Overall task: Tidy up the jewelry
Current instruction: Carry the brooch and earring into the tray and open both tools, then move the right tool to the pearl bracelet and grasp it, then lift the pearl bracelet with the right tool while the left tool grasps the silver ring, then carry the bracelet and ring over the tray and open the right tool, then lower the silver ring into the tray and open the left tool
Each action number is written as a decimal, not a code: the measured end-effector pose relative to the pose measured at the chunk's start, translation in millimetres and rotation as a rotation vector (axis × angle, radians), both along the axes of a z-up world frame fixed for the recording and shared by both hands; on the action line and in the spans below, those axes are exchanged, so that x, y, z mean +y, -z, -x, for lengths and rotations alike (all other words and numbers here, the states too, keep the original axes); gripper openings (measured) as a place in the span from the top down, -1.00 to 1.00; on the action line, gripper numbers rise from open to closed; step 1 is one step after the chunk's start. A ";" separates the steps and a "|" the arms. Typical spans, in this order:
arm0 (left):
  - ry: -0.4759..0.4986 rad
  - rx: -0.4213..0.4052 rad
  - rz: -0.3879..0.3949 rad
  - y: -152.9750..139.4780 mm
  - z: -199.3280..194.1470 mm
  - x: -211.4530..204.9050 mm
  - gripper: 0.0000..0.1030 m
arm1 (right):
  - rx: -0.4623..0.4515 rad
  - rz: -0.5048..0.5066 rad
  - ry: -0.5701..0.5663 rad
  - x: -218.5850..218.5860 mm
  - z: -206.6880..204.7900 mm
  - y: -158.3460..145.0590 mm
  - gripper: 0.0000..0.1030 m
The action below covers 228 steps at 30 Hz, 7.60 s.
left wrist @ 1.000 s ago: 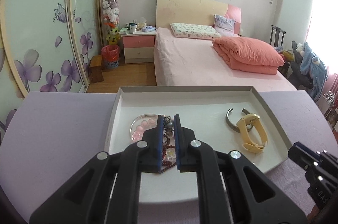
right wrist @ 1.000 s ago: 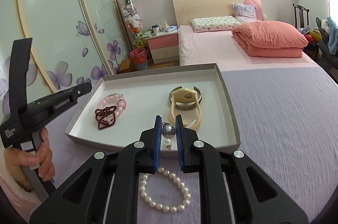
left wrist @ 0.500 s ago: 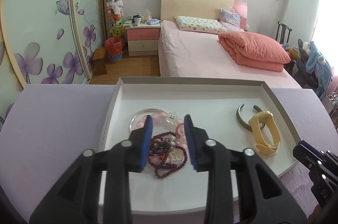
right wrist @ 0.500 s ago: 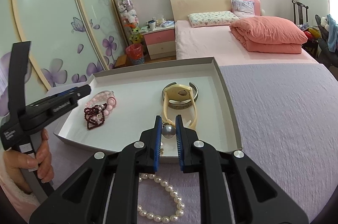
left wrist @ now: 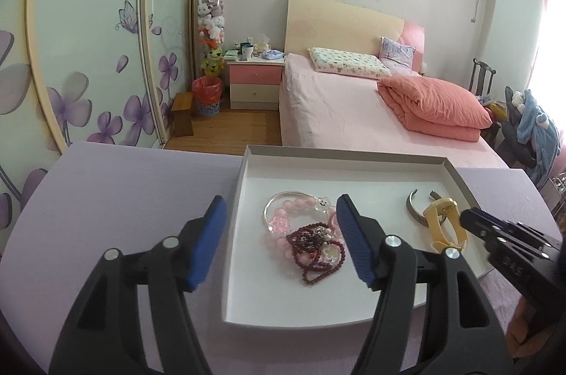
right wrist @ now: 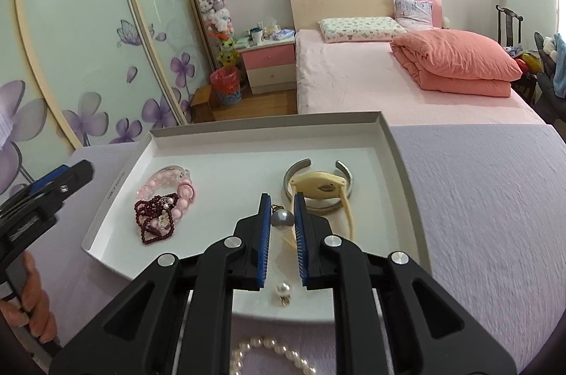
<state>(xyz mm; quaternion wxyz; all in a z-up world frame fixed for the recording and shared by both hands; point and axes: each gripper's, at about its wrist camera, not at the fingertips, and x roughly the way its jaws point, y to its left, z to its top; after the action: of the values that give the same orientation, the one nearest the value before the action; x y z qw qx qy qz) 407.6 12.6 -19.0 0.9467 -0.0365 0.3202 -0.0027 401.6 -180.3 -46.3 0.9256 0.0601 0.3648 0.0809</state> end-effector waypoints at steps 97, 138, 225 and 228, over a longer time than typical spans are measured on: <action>0.252 0.117 -0.090 57.2 105.6 -75.9 -0.62 | -0.007 -0.018 -0.058 -47.3 114.4 -0.3 0.80; 0.208 0.162 -0.074 64.3 78.5 -82.6 0.57 | -0.039 -0.121 -0.075 -57.7 119.1 -8.5 0.80; 0.125 0.059 -0.019 40.0 -31.5 -50.9 -0.11 | -0.111 -0.084 0.057 -54.9 37.7 3.9 -0.33; 0.117 0.053 -0.011 38.0 -28.7 -47.3 -0.34 | -0.110 -0.085 0.063 -56.2 38.9 3.4 -0.56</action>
<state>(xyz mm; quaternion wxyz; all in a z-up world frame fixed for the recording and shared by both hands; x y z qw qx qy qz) 436.3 -34.7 -57.0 0.9362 -0.0124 0.3469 -0.0555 362.7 -236.5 -49.6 0.9429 0.1063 0.3076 0.0706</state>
